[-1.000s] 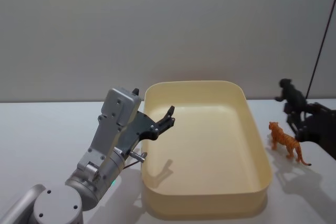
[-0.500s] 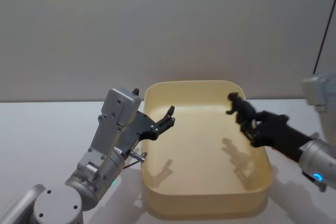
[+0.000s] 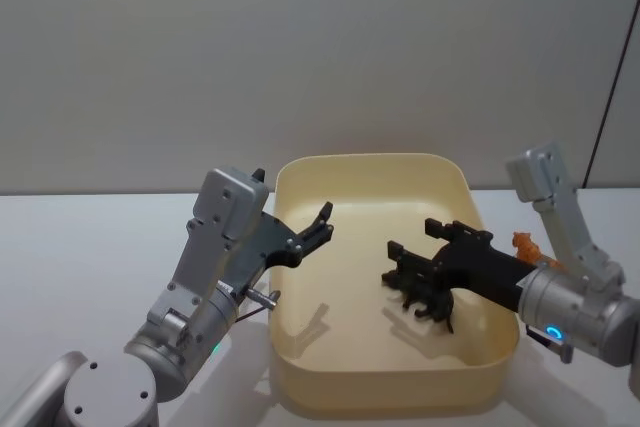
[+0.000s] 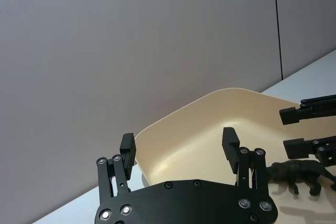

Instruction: Pick up the toy alternately with two hands and place it into the central storage box.

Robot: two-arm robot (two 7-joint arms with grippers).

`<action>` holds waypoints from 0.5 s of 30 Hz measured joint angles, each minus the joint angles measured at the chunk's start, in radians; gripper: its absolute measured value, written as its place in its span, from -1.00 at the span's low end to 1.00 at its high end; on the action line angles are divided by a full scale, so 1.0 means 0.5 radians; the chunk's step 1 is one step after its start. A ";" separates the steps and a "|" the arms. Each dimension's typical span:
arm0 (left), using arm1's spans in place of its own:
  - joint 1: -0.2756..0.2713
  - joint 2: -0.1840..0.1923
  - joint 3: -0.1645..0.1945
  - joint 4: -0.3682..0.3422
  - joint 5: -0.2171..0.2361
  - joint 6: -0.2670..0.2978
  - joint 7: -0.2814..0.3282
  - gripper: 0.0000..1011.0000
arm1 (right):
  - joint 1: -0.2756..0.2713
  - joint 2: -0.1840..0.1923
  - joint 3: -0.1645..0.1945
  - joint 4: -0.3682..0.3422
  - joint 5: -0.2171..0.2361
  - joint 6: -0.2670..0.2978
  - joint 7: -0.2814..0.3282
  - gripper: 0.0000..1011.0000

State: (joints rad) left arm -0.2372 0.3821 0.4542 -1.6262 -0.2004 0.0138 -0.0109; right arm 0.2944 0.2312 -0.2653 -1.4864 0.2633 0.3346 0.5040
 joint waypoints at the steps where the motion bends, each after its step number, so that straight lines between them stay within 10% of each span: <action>1: 0.000 0.000 0.000 0.000 0.000 0.000 0.000 0.98 | 0.006 -0.004 -0.003 0.008 -0.003 0.004 0.005 0.45; 15: 0.000 0.000 0.000 0.000 0.000 0.000 0.000 0.98 | -0.024 0.037 0.024 -0.055 0.048 0.022 -0.019 0.98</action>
State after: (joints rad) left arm -0.2372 0.3821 0.4542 -1.6262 -0.2004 0.0138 -0.0109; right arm 0.2824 0.2495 -0.2535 -1.5141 0.2871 0.3457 0.4944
